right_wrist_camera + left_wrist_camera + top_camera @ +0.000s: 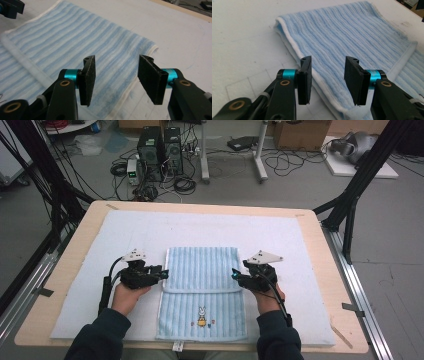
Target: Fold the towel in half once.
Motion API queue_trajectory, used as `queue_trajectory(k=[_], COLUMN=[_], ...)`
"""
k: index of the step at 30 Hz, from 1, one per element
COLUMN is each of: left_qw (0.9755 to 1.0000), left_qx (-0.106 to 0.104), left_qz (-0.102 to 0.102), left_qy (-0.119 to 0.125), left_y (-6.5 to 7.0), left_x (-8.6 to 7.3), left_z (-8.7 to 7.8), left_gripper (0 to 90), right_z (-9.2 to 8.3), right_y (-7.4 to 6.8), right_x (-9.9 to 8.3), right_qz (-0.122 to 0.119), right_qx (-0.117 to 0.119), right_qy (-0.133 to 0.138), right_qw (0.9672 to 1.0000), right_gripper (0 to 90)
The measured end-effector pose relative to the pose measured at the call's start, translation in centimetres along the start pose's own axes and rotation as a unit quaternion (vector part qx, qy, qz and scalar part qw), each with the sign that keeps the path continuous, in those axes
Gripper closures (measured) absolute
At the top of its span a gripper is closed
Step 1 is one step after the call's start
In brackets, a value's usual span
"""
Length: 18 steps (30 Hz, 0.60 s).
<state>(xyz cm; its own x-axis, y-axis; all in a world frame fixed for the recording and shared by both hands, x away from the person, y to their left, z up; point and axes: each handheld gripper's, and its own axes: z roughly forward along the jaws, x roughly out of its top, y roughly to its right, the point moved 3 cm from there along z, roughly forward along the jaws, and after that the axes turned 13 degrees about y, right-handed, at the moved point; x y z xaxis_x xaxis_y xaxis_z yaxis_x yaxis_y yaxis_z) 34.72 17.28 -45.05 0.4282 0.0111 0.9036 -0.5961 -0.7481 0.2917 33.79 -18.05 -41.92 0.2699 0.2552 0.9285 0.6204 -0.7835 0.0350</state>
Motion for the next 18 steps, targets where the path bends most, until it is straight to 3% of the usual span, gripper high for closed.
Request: queue_trajectory(k=[5,7,10,18], left_qw=[0.9998,0.9999,0.9997,0.9994], left_qx=[-0.003,-0.005,-0.005,-0.006], left_qz=[0.012,0.0,0.002,0.007], left_qy=[-0.015,-0.01,-0.022,-0.033], left_y=[1.0,1.3,1.5,1.9], left_x=[-1.1,-1.3,-1.7,-2.6], left_z=[-0.6,-0.9,-1.0,-1.2], left_gripper=[57.7,59.0,61.7,64.7], right_z=[-0.7,-1.0,-1.6,-1.4], right_y=[-0.6,-0.6,-0.5,-0.8], right_x=[-0.6,-1.0,-1.8,-3.8], right_qz=[0.003,0.012,0.028,0.046], right_qx=[0.011,0.013,0.017,0.023], right_qy=[-0.004,-0.005,-0.015,-0.043], right_qw=[0.9999,0.9998,0.9993,0.9977], right_gripper=[50.5,54.5,60.7,60.1])
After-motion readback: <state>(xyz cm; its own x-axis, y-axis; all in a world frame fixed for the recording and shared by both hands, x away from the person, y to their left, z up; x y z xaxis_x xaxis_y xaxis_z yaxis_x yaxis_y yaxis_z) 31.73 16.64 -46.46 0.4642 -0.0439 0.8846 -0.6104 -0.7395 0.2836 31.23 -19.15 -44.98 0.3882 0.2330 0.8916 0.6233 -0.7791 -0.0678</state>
